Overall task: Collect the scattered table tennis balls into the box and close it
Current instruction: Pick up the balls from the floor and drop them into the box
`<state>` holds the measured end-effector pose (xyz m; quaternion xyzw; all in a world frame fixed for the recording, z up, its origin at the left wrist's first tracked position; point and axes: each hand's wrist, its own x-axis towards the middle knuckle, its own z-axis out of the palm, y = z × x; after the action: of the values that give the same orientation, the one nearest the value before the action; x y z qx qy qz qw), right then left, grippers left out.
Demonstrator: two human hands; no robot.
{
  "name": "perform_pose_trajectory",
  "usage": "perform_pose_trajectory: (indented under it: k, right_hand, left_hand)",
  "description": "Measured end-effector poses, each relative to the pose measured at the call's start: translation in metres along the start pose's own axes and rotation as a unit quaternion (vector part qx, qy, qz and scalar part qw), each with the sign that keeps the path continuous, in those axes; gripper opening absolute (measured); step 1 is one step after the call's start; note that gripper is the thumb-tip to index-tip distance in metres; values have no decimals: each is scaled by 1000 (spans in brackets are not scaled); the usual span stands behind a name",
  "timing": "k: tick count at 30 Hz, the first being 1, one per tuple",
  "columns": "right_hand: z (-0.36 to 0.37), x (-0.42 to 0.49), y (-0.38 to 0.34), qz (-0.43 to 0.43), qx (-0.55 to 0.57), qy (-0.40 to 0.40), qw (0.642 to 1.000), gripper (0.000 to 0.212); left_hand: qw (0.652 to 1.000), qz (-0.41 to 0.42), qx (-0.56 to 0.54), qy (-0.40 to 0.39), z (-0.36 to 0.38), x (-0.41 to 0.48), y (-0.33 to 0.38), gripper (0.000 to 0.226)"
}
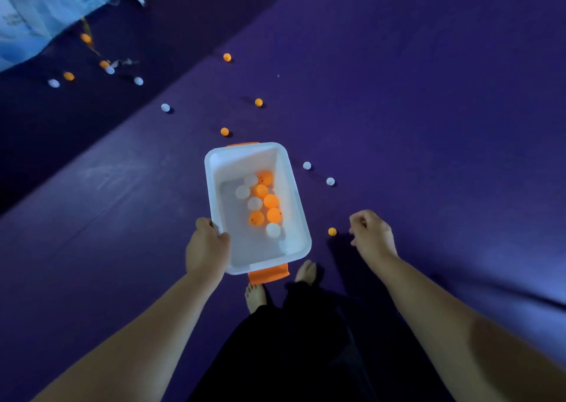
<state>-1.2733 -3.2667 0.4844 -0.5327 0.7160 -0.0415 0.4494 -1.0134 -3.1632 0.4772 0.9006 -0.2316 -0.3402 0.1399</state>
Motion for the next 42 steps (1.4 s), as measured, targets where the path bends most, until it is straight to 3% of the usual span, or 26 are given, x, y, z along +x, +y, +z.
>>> perform_pose_trajectory:
  k: [5, 11, 21, 25, 31, 35, 37, 39, 41, 42]
  right_hand:
    - [-7, 63, 3, 41, -5, 9, 999, 18]
    - [9, 157, 15, 96, -46, -32, 994, 17]
    - [118, 319, 104, 194, -43, -33, 980, 18]
    - [177, 363, 168, 228, -97, -34, 968, 15]
    - [239, 405, 259, 253, -192, -40, 947, 32]
    - [273, 421, 293, 266, -204, -13, 942, 42]
    - [287, 426, 300, 276, -201, 2, 940, 44]
    - [298, 430, 304, 282, -202, 7, 938, 43]
    - [305, 434, 305, 287, -201, 3, 937, 41]
    - [308, 437, 304, 292, -195, 1, 936, 40]
  left_hand:
    - [1000, -15, 17, -12, 26, 51, 39, 7]
    - [998, -48, 32, -40, 82, 124, 74, 8]
    - [996, -44, 54, -51, 228, 271, 73, 14]
    - [996, -45, 65, -33, 288, 315, 47, 26]
    - [998, -54, 44, -1, 352, 360, 15, 24]
    - [998, -26, -2, 51, 384, 384, 7, 24]
    - [995, -50, -1, 83, 392, 395, -4, 24]
    - [999, -17, 28, 23, 430, 393, -18, 24]
    - [989, 37, 39, -137, 500, 377, -68, 37]
    - [954, 236, 147, -114, 556, 359, -114, 45]
